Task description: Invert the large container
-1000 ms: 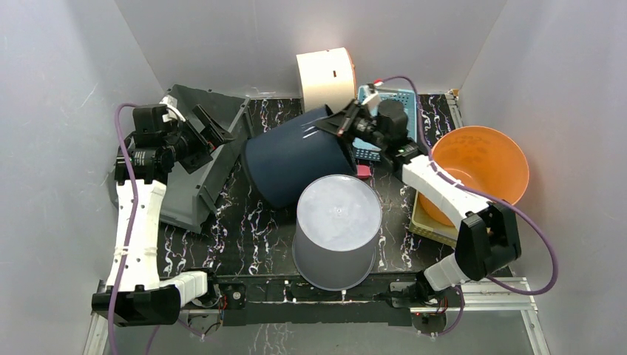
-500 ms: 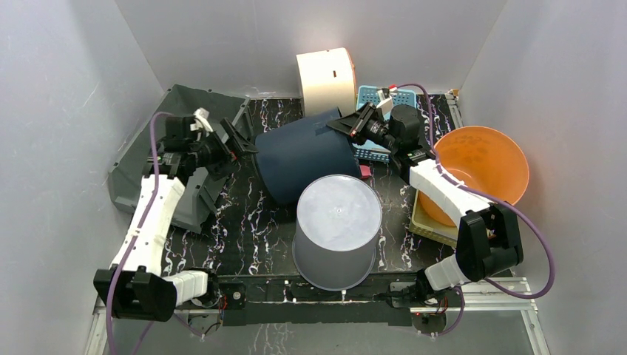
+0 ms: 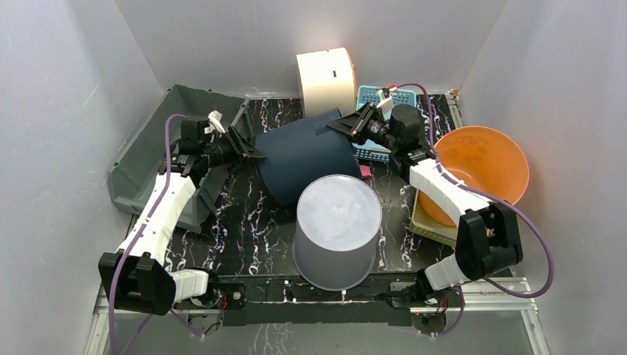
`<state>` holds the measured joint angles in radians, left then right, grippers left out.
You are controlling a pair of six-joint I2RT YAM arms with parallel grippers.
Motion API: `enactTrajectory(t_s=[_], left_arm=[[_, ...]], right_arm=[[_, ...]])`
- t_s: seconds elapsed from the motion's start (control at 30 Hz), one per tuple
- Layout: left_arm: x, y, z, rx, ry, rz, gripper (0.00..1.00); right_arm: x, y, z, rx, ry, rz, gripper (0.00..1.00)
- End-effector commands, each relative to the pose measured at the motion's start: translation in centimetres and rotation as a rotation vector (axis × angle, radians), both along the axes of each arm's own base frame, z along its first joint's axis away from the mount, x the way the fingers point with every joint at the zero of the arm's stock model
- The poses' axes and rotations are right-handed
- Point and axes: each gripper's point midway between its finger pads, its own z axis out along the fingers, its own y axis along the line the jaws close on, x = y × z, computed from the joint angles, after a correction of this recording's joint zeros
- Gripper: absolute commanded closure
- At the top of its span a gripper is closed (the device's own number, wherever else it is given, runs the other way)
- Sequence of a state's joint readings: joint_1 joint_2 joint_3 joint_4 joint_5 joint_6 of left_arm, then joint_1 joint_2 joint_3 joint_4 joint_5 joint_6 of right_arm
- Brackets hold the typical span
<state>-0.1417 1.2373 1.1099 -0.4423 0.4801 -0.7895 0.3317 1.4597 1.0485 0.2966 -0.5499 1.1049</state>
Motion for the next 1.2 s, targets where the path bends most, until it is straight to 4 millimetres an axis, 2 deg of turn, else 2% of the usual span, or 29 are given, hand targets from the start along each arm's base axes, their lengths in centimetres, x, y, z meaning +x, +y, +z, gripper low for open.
enactTrajectory(t_s=[0.0, 0.07, 0.17, 0.37, 0.53, 0.67, 0.8, 0.9, 1.0, 1.07, 1.17], left_arm=[[0.1, -1.2, 3.1, -0.083, -0.085, -0.027, 0.7], [0.3, -1.2, 4.3, -0.089, -0.112, -0.026, 0.82], [0.9, -1.1, 7.2, -0.09, -0.169, -0.018, 1.0], [1.3, -1.4, 12.4, -0.106, -0.269, -0.039, 1.0], [1.3, -1.6, 14.9, -0.129, -0.325, -0.043, 1.0], [1.2, -1.8, 16.1, -0.14, -0.346, -0.062, 1.0], [1.0, -1.5, 18.5, -0.116, -0.399, -0.054, 1.0], [0.6, -0.9, 21.4, -0.082, -0.464, -0.04, 1.0], [0.4, -0.9, 23.1, -0.09, -0.502, -0.043, 1.0], [0.5, -1.2, 23.3, -0.109, -0.505, -0.055, 1.0], [0.9, -1.6, 22.2, -0.14, -0.485, -0.059, 1.0]], right_arm=[[-0.3, 0.7, -1.5, -0.049, -0.009, 0.048, 1.0], [-0.3, 0.7, -1.6, -0.047, -0.006, 0.054, 1.0], [-0.6, 1.1, -1.3, -0.032, -0.017, 0.088, 1.0], [-1.2, 2.2, -1.2, -0.022, -0.027, 0.164, 1.0], [-2.0, 3.8, -1.2, 0.007, -0.03, 0.222, 1.0], [-2.8, 5.5, -2.5, -0.002, 0.0, 0.261, 0.98], [-3.6, 6.7, -4.4, -0.024, 0.043, 0.28, 0.95], [-3.9, 7.0, -6.1, -0.039, 0.08, 0.287, 0.87], [-4.2, 7.3, -7.7, -0.055, 0.112, 0.296, 0.75], [-4.3, 7.4, -8.7, -0.068, 0.131, 0.297, 0.62], [-4.3, 7.2, -10.1, -0.096, 0.16, 0.28, 0.48]])
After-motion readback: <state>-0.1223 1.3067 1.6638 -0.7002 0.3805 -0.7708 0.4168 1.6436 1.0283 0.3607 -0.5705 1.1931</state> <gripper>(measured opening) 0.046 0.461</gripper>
